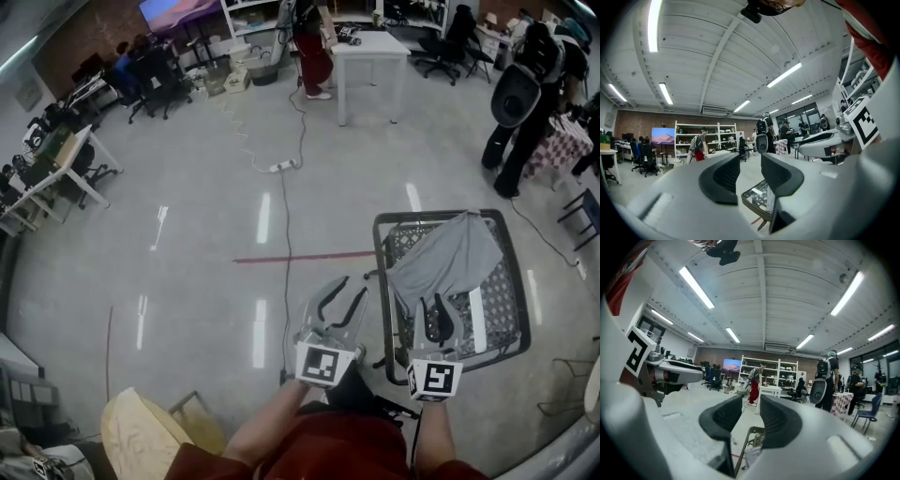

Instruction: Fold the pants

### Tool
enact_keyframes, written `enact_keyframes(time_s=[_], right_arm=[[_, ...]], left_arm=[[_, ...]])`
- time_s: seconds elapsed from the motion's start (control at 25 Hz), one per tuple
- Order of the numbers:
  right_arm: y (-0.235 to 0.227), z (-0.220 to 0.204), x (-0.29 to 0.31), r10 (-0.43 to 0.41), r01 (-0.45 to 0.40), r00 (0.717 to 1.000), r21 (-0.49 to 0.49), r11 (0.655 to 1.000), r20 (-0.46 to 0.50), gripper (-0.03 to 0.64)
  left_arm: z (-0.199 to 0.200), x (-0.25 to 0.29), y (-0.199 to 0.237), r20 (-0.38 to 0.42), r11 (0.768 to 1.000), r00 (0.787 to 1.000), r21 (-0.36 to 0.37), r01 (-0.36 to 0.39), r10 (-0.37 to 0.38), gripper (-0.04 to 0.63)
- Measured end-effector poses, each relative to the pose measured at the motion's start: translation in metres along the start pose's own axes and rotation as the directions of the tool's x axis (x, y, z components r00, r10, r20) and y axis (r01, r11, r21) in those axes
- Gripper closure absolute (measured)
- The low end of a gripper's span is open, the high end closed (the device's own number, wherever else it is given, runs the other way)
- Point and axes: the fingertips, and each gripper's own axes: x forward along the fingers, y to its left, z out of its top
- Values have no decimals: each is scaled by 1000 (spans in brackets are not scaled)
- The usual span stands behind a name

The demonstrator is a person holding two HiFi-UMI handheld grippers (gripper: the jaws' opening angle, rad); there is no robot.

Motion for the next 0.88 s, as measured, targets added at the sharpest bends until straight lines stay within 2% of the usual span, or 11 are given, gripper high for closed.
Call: enact_keyframes(time_s=[0.16,0.32,0.4,0.64,0.88], right_arm=[[-16,-13,33,-77,77,997,7,997,-6,506],[-50,-34,59,-158,158,987,46,986,-15,506],[-73,-40,63,-219,220,975,61,974,-19,506],[-137,-61,49,-391,394,919,69,917,-52,506],[-162,-74,31,-505,511,858,67,857,-96,506]], left_arm=[[-8,53,5,30,994,994,31,101,-102,445],[-29,107,-5,30,979,980,47,197,-198,445],[-34,134,-17,36,965,965,52,256,-258,443],[-36,198,-70,55,896,897,101,432,-439,443],[-25,227,-115,102,809,803,128,574,-587,443]])
